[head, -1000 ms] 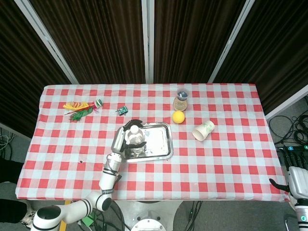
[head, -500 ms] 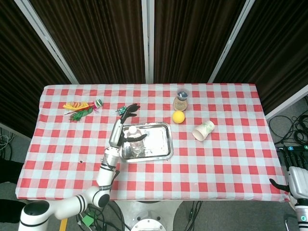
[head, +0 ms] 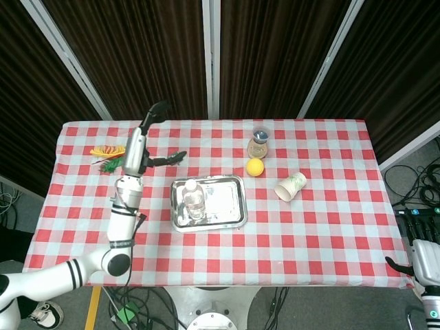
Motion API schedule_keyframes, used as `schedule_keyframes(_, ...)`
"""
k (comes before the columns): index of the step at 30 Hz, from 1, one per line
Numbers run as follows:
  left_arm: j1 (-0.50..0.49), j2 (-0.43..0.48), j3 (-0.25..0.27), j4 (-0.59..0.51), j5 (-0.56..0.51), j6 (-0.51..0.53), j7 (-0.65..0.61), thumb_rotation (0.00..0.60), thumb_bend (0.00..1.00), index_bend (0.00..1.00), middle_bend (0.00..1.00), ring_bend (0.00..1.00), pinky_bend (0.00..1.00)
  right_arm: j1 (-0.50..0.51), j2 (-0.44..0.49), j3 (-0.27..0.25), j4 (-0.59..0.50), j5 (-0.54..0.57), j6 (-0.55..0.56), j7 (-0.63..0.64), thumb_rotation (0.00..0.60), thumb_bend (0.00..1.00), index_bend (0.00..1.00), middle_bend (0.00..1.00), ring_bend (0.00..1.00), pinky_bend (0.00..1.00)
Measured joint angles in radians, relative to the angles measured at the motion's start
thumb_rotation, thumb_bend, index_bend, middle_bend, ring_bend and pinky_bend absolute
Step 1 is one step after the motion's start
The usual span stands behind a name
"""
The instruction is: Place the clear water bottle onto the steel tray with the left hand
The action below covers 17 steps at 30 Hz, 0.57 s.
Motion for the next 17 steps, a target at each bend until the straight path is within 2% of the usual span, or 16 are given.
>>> schedule_keyframes(4, 0.027, 0.100, 0.054, 0.043, 0.001, -0.035, 0.126, 0.600, 0.17, 0.27, 0.29, 0.21, 0.26, -0.001, 0.000, 0.000, 0.001, -0.001, 0.003, 0.001, 0.600, 0.09, 0.00, 0.04, 0.00, 0.00)
schedule_keyframes(7, 0.060, 0.191, 0.157, 0.074, 0.048, -0.067, 0.249, 0.600, 0.16, 0.29, 0.29, 0.20, 0.26, 0.000, -0.001, 0.001, 0.000, 0.001, 0.002, -0.004, 0.600, 0.09, 0.00, 0.04, 0.00, 0.00)
schedule_keyframes(8, 0.079, 0.236, 0.206, 0.080, 0.063, -0.084, 0.291, 0.600, 0.15, 0.29, 0.29, 0.20, 0.25, 0.000, -0.001, 0.001, 0.000, 0.002, 0.000, -0.008, 0.600, 0.09, 0.00, 0.04, 0.00, 0.00)
schedule_keyframes(12, 0.153, 0.375, 0.346, 0.086, 0.086, -0.135, 0.389, 0.600, 0.14, 0.29, 0.29, 0.19, 0.24, 0.004, 0.000, 0.000, -0.006, 0.004, -0.010, -0.019, 0.600, 0.09, 0.00, 0.04, 0.00, 0.00)
schedule_keyframes(14, 0.195, 0.415, 0.385, 0.089, 0.088, -0.139, 0.421, 0.600, 0.14, 0.29, 0.29, 0.19, 0.24, 0.004, -0.001, 0.000, -0.006, 0.004, -0.010, -0.021, 0.600, 0.09, 0.00, 0.04, 0.00, 0.00)
schedule_keyframes(17, 0.221, 0.427, 0.403, 0.099, 0.089, -0.114, 0.440, 0.600, 0.14, 0.29, 0.29, 0.19, 0.24, 0.006, 0.000, 0.003, -0.008, 0.008, -0.011, -0.021, 0.600, 0.09, 0.00, 0.04, 0.00, 0.00)
